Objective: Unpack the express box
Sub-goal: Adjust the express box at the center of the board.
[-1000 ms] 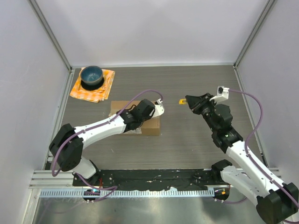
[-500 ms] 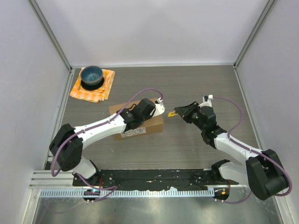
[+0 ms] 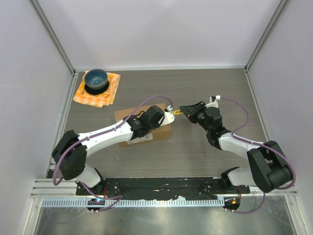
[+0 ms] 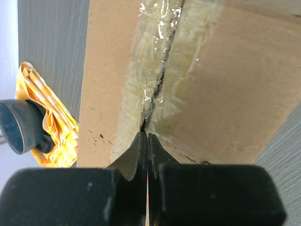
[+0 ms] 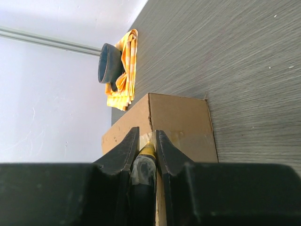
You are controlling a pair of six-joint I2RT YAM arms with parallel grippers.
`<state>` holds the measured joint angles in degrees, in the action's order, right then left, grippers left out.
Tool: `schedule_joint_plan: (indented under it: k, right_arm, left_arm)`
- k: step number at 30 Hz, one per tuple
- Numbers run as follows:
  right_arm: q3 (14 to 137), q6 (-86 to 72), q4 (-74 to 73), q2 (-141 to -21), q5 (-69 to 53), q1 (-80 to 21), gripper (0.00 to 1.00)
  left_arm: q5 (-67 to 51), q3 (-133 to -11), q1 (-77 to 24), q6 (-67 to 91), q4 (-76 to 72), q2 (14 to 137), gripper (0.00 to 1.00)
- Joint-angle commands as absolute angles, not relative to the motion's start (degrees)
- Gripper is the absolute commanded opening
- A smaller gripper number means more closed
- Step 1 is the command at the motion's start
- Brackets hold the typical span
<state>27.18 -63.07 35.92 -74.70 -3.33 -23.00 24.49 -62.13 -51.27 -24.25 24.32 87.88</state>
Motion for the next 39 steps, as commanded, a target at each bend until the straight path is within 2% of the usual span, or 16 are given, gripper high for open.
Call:
schedule_joint_plan:
  k: [1,7,8,10,13,16,21,27,35,36,37,39]
  right_arm:
    - [29.6,-64.0,41.7,-75.8,-3.1,-22.9,0.01]
    - [31.1,-63.1,43.2,-78.9,-2.6,-23.0,0.01]
    - [31.1,-62.9,43.5,-79.4,-2.5,-23.0,0.01]
    - [31.7,-61.9,43.9,-80.7,-1.3,-23.0,0.01]
    - [32.3,-59.4,44.2,-80.8,2.3,-22.0,0.01]
    - [36.5,-57.2,43.9,-82.8,3.0,-20.7,0.01]
    - [45.6,-57.2,48.7,-94.6,0.9,-20.0,0.01]
    - [56.8,-68.9,64.3,-115.8,-10.8,-20.4,0.01]
    - [63.7,-67.2,63.9,-122.3,-15.5,-23.6,0.01]
    - [63.9,-67.1,63.9,-122.6,-15.7,-23.9,0.01]
    - [64.0,-67.1,63.9,-123.1,-15.9,-24.1,0.01]
    - [64.1,-67.1,64.1,-123.5,-16.3,-24.3,0.01]
  left_arm:
    - [23.6,-63.5,-51.7,-24.0,24.6,85.9,0.0]
    - [24.9,-64.3,-52.1,-24.0,23.7,86.1,0.0]
    - [25.7,-64.4,-52.6,-24.5,23.1,86.7,0.04]
    - [28.5,-64.5,-53.4,-26.4,20.4,87.5,0.18]
    - [28.0,-66.0,-54.4,-28.1,19.9,88.6,0.23]
    - [25.1,-69.1,-54.6,-26.6,24.6,88.2,0.25]
    - [20.4,-70.8,-54.9,-26.9,28.9,87.5,0.25]
    - [24.3,-67.7,-54.9,-30.1,21.3,88.8,0.27]
    - [26.1,-65.4,-54.4,-32.2,13.4,90.5,0.31]
    - [25.8,-65.3,-54.1,-32.3,12.6,90.7,0.34]
    - [25.8,-65.0,-54.1,-32.3,12.1,91.0,0.45]
    - [25.8,-64.3,-53.6,-32.7,10.6,91.8,0.48]
